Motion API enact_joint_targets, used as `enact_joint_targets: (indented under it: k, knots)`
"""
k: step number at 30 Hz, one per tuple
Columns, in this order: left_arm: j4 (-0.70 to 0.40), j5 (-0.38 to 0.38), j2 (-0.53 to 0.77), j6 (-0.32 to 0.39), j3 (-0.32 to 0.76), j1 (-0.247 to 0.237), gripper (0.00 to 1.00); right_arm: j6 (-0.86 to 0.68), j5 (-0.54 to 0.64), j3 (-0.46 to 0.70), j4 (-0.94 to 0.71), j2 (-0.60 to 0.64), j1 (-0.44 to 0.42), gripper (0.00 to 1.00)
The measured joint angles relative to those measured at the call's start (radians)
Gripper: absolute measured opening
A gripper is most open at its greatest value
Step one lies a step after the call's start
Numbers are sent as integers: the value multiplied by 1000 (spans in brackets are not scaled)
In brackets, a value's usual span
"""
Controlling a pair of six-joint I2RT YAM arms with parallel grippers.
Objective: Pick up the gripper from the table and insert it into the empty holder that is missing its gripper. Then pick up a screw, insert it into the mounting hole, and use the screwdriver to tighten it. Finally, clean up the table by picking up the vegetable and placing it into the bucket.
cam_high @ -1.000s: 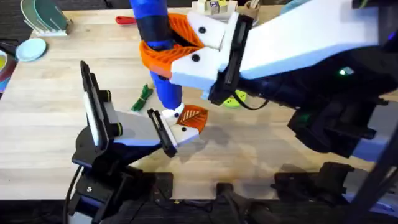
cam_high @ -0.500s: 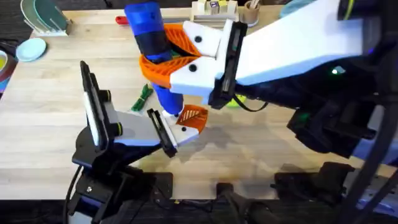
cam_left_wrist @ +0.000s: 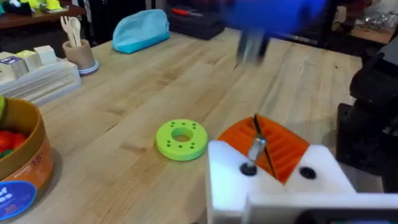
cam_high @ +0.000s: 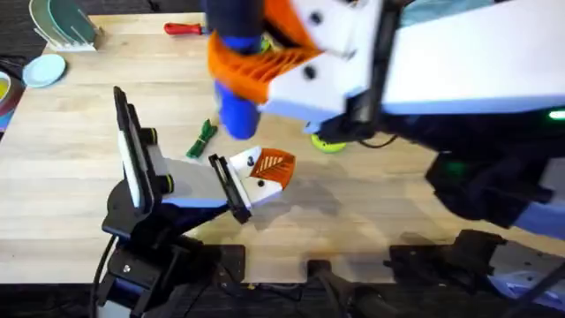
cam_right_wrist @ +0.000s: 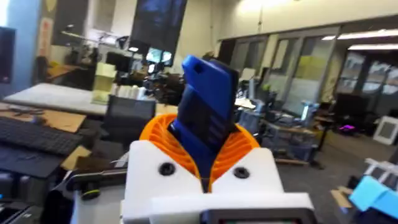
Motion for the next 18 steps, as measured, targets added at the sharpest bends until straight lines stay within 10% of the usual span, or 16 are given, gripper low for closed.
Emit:
enact_joint_targets:
  k: [9,18]
  knots:
    - [0,0,0,0,0,0,6,-43,51,3,-207,-37,-203,19]
    - [0,0,0,0,0,0,6,-414,325,3,-607,98,-481,19]
